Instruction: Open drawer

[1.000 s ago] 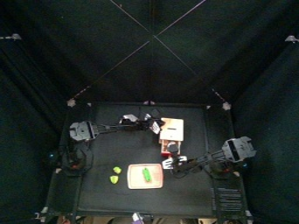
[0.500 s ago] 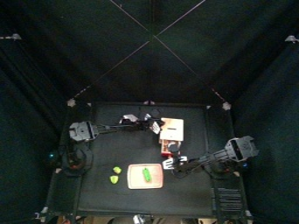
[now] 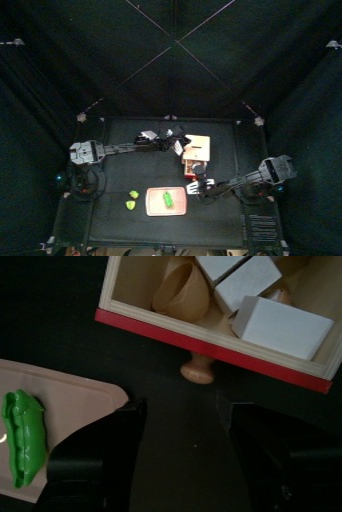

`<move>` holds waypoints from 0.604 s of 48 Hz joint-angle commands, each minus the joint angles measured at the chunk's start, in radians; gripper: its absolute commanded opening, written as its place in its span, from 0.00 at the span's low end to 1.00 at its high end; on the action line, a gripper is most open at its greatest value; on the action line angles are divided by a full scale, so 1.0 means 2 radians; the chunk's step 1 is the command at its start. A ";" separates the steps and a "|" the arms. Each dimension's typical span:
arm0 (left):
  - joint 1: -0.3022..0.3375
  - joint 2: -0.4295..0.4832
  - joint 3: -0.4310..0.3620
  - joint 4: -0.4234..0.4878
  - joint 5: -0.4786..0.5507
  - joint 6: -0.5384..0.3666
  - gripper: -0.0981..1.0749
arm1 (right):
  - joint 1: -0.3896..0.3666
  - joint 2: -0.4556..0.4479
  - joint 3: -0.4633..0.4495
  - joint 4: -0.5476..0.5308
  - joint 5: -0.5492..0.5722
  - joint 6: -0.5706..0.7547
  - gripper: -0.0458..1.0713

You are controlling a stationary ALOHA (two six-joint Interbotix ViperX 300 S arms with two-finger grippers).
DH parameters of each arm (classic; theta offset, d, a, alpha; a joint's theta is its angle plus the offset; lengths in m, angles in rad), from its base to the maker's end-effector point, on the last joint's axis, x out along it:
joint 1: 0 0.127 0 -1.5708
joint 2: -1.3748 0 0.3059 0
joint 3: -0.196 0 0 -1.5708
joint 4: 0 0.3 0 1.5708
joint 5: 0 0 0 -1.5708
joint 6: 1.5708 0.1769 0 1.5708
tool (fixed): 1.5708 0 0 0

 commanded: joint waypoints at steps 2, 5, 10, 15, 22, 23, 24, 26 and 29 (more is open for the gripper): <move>-0.004 -0.027 -0.002 0.006 -0.003 0.000 0.53 | 0.002 -0.017 -0.005 -0.002 0.001 -0.001 0.85; -0.004 -0.029 -0.001 0.007 -0.003 0.000 0.53 | 0.001 -0.017 -0.005 -0.002 0.001 -0.001 0.85; -0.005 -0.032 0.002 0.007 -0.004 0.000 0.53 | 0.002 -0.017 -0.004 -0.002 0.001 -0.001 0.85; -0.007 -0.036 0.005 0.008 -0.008 0.000 0.53 | 0.002 -0.017 -0.003 -0.001 0.001 -0.001 0.85; -0.010 -0.045 0.008 0.008 -0.020 0.000 0.53 | 0.002 -0.017 -0.002 0.001 -0.001 -0.001 0.85; -0.010 -0.048 0.010 0.007 -0.024 0.000 0.53 | 0.002 -0.017 -0.001 0.000 -0.001 -0.001 0.85; -0.010 -0.049 0.012 0.008 -0.025 0.000 0.53 | 0.003 -0.017 -0.001 0.000 -0.001 -0.001 0.85; -0.011 -0.054 0.014 0.008 -0.030 0.000 0.53 | 0.005 -0.017 -0.001 0.000 -0.001 -0.001 0.85; -0.012 -0.061 0.020 0.007 -0.036 0.000 0.53 | 0.007 -0.017 -0.001 0.001 -0.001 0.000 0.85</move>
